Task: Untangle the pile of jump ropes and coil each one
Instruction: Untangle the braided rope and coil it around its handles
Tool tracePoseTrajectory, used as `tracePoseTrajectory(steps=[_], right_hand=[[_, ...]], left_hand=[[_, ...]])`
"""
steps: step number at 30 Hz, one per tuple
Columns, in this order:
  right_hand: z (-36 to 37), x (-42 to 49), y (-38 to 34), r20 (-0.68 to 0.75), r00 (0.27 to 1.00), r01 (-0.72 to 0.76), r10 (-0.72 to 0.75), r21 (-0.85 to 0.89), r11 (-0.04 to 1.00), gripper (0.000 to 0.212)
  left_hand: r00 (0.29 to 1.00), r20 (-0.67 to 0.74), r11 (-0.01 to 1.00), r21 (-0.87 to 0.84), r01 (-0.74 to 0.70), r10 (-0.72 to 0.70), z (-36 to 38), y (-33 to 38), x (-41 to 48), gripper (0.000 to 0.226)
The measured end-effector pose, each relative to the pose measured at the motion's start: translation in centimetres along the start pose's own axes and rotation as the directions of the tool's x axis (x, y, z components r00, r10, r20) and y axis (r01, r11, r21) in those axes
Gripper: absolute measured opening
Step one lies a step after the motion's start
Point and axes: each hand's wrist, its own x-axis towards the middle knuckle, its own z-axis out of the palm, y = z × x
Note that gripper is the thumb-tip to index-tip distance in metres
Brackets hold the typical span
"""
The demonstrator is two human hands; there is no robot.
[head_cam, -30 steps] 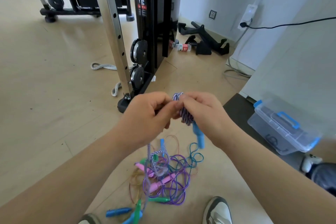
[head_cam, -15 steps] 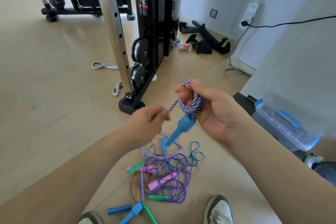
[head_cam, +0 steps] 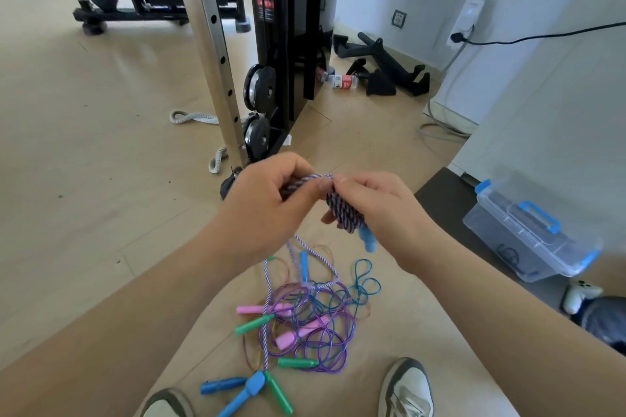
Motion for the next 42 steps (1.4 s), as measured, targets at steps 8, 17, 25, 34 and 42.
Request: tracePoseTrajectory(steps=[8, 17, 25, 34, 42], right_hand=[[0.6, -0.3, -1.0, 0.171, 0.979, -0.177, 0.108, 0.464, 0.868, 0.033], [0.3, 1.3, -0.4, -0.118, 0.97, -0.112, 0.213, 0.561, 0.82, 0.031], [-0.8, 1.3, 0.8, -0.233, 0.971, -0.041, 0.053, 0.058, 0.997, 0.05], [-0.2, -0.6, -0.8, 0.217, 0.975, -0.123, 0.051, 0.333, 0.935, 0.043], [-0.3, -0.1, -1.5, 0.116, 0.983, -0.181, 0.142, 0.748, 0.638, 0.042]], left_hand=[[0.978, 0.028, 0.972, -0.105, 0.209, -0.208, -0.9, -3.1, 1.0, 0.019], [0.895, 0.387, 0.958, 0.256, 0.127, -0.222, 3.1, -1.7, -1.5, 0.025], [0.968, 0.168, 0.96, -0.182, 0.214, -0.184, 1.4, 0.4, -0.6, 0.016], [0.985, -0.071, 0.978, -0.15, 0.147, -0.159, -1.0, -1.1, 0.6, 0.038], [0.898, 0.31, 0.95, 0.118, 0.29, -0.312, 1.3, -2.8, -0.9, 0.022]])
